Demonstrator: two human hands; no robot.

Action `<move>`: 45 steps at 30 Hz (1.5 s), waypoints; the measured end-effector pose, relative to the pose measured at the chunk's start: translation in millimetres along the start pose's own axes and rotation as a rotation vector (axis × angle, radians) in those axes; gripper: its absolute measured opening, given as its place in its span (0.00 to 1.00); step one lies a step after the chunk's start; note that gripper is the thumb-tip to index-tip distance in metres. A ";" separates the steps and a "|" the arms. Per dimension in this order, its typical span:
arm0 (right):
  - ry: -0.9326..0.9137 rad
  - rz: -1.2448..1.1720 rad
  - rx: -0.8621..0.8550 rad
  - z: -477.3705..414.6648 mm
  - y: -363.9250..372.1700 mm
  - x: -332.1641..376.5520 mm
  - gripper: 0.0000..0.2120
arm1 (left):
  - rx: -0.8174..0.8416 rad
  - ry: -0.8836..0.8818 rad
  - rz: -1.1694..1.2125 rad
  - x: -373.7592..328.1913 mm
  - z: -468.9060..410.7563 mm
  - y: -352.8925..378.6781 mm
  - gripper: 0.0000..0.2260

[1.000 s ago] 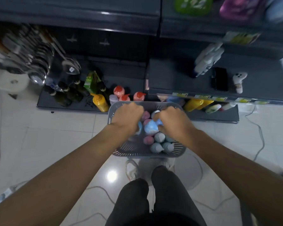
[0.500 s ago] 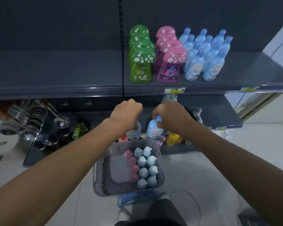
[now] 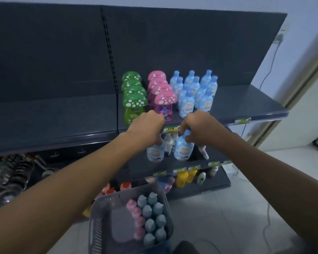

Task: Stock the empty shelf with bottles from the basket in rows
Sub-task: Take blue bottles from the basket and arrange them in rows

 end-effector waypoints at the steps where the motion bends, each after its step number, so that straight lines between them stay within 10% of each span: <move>1: 0.018 -0.004 0.001 -1.0 -5.4 -7.8 0.10 | -0.005 0.010 -0.001 -5.8 -5.2 -2.5 0.15; 45: -0.051 -0.165 -0.034 -158.5 -20.0 -333.1 0.09 | -0.083 -0.062 0.115 -193.7 -295.4 29.6 0.09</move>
Point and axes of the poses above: each hand's wrist, its own z-axis away from the middle knuckle, its own y-axis out of the palm, x = y × z, the point moved 4 cm from there along -z, towards the middle knuckle, and after that the axes turned 8 degrees about -x, right-handed, at the moved point
